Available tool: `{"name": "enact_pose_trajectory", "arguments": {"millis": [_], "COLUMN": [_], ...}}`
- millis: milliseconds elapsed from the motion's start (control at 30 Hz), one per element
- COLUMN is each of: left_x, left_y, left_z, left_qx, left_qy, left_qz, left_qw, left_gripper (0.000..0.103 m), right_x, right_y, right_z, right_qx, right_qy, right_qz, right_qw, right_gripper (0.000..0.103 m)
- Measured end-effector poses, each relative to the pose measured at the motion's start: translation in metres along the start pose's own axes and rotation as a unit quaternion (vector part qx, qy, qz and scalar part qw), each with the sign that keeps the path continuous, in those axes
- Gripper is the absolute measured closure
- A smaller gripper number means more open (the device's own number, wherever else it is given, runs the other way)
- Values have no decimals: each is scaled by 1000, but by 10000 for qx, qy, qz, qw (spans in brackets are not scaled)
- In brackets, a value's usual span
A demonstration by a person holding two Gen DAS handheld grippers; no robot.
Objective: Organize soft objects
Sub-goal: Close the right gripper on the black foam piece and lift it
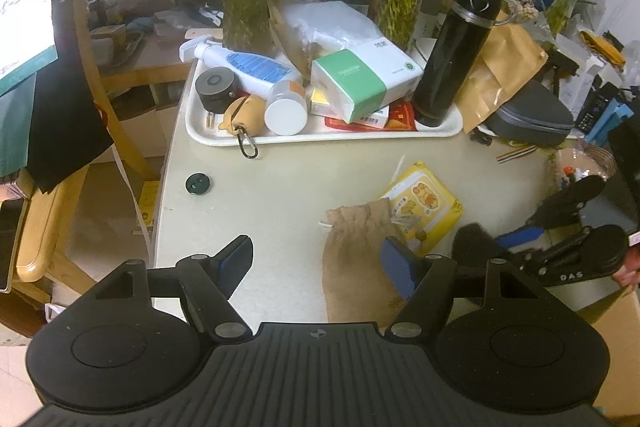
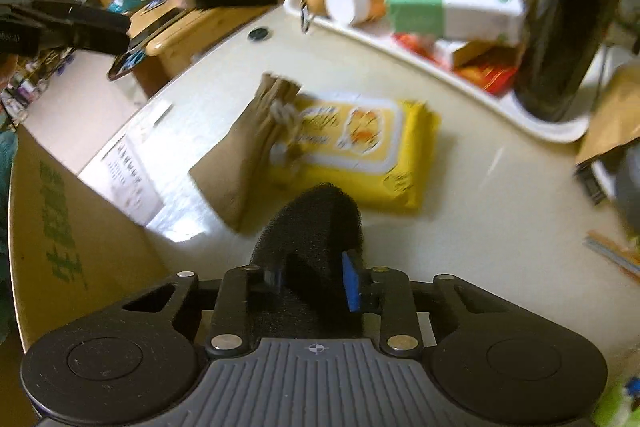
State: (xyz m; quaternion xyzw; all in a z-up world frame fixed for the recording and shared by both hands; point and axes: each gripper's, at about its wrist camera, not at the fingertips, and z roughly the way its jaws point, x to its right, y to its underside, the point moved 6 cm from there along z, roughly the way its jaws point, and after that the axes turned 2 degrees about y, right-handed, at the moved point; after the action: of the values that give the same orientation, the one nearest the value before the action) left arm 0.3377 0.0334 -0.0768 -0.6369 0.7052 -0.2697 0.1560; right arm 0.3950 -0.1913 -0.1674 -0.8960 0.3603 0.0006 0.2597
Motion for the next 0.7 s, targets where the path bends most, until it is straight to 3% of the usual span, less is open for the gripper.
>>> {"name": "enact_pose_trajectory", "arguments": {"millis": [233,400,467,533,700], "left_x": [0,1,1,2,4], "left_y": [0,1,1,1,3], "left_z": [0,0,0,2,9], "left_qx": [-8,-22,-27,-39,-128], "left_qy": [-28,-35,-34,-43,25], "left_qz": [36,78,85,92,175], "left_qw": [10000,10000,10000,9999,9998], "left_gripper": [33,33,33,33,33], "right_x": [2,7,7,6,7], "right_y": [-2,-2,-2,1,10], "right_z": [0,1,2,7,19], "right_qx": [54,45,33,-70,-305], "right_qy": [609,581,514,473,420], "right_qz": [-243,-90,-5,0,48], "right_qw": [9978,9983,9987,9989,9986], "right_gripper": [73,69,60,44,32]}}
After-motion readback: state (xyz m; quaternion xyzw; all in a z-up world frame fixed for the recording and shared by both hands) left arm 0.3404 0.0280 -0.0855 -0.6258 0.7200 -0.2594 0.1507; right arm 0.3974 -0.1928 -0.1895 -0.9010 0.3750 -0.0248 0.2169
